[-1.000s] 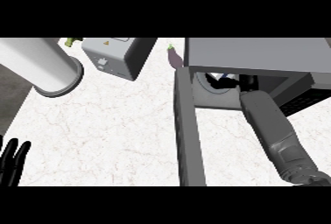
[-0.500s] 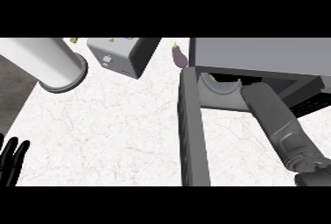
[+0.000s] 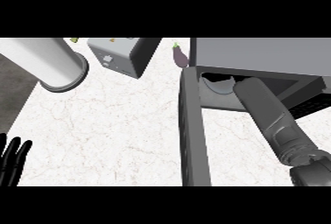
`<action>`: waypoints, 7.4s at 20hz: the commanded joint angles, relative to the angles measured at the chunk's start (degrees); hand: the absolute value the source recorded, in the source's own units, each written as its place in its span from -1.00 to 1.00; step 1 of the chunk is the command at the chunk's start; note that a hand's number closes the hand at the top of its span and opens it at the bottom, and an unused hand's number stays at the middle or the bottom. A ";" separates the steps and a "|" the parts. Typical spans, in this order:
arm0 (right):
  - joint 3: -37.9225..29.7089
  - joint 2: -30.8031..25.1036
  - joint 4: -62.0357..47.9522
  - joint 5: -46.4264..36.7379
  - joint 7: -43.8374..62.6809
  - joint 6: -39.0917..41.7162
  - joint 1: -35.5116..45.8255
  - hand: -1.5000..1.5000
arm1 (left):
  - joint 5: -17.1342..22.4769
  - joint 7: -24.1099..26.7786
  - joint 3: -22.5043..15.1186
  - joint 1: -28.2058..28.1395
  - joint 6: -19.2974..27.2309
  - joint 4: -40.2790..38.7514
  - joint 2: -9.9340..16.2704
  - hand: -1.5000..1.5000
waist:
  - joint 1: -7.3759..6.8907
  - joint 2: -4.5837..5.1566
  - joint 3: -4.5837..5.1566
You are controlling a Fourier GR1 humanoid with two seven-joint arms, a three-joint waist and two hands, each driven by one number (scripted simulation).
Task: Pick up the milk, place it into the microwave and close the microwave
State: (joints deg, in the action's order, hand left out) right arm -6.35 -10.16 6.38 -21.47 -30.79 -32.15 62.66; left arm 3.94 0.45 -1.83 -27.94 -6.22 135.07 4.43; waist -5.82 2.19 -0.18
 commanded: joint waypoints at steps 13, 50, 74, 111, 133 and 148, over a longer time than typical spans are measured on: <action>-4.19 0.10 0.68 2.81 -2.35 -5.55 -0.46 -1.00 | -4.37 -0.34 -4.01 -0.67 0.89 0.43 -1.92 -1.00 | 1.13 -0.35 0.00; -10.85 -1.18 6.02 11.96 -13.90 24.36 -18.03 -1.00 | -10.74 0.78 -12.17 -5.68 4.54 1.53 -4.42 -1.00 | 6.03 -2.39 0.17; -6.55 4.89 26.75 17.98 -22.60 45.80 -47.86 -1.00 | -10.42 -1.11 -15.89 7.44 -3.66 -8.32 -0.02 1.00 | 7.01 -2.47 0.26; 1.04 -6.17 80.71 37.43 -12.15 62.23 -82.19 -1.00 | 0.26 -6.41 -53.16 57.32 21.62 -65.17 -4.43 1.00 | 11.49 -1.56 0.30; 4.77 -12.18 97.14 47.86 -0.64 64.57 -83.90 -1.00 | 24.95 8.33 -41.36 75.61 41.47 -78.59 -4.43 1.00 | 21.28 1.04 0.55; 4.94 -14.16 102.05 53.83 2.52 66.09 -85.55 -1.00 | 33.80 16.27 -37.53 80.37 41.53 -85.16 -4.42 1.00 | 24.91 2.10 0.32</action>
State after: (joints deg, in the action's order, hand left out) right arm -1.51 -23.92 107.57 31.19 -28.09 32.66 -22.40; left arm 36.18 15.82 -41.80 47.49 36.31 54.60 0.29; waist 17.85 3.49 0.23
